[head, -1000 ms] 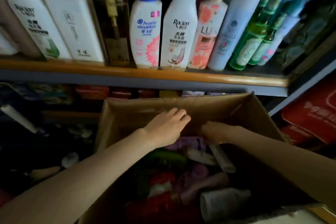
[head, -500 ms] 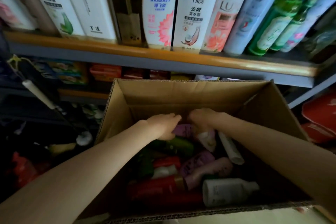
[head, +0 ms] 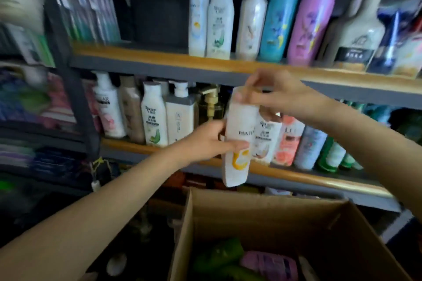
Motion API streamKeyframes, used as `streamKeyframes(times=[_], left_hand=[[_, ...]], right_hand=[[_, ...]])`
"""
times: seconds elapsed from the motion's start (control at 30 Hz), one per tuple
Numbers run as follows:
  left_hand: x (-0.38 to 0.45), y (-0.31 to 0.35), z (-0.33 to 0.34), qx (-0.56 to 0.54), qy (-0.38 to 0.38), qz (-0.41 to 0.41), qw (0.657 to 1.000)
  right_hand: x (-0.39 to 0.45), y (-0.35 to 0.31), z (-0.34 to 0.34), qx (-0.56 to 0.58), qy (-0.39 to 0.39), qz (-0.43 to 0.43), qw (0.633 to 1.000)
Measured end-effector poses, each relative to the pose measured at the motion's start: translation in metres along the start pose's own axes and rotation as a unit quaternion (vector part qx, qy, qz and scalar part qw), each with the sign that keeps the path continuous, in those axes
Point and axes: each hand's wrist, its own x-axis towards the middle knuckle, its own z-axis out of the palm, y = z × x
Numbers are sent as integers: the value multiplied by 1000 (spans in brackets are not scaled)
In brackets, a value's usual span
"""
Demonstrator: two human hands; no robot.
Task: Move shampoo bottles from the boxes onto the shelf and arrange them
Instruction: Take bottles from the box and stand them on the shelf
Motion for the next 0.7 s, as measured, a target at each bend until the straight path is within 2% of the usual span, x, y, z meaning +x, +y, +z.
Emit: streamKeyframes(times=[0.07,0.13,0.2,0.3,0.4,0.5,0.7], left_hand=[[2,28,-34,-19,80,45,996],[4,54,-65,-32,141,87,986],[8,75,-92,-40,158,120,979],[19,99,-123,38,157,146,976],[34,108,-146,141,223,168,950],[47,103,-161,214,296,163,916],[54,73,-182,237,323,83,912]], right_hand=[[8,-23,-8,60,7,-27,998],[16,-34,-1,-5,-13,-48,999],[33,-39,15,-63,8,-95,993],[71,-52,32,-48,155,-141,977],[110,-63,40,-46,251,-148,956],[142,-64,43,-95,294,-161,937],[182,-55,56,-152,272,-113,943]])
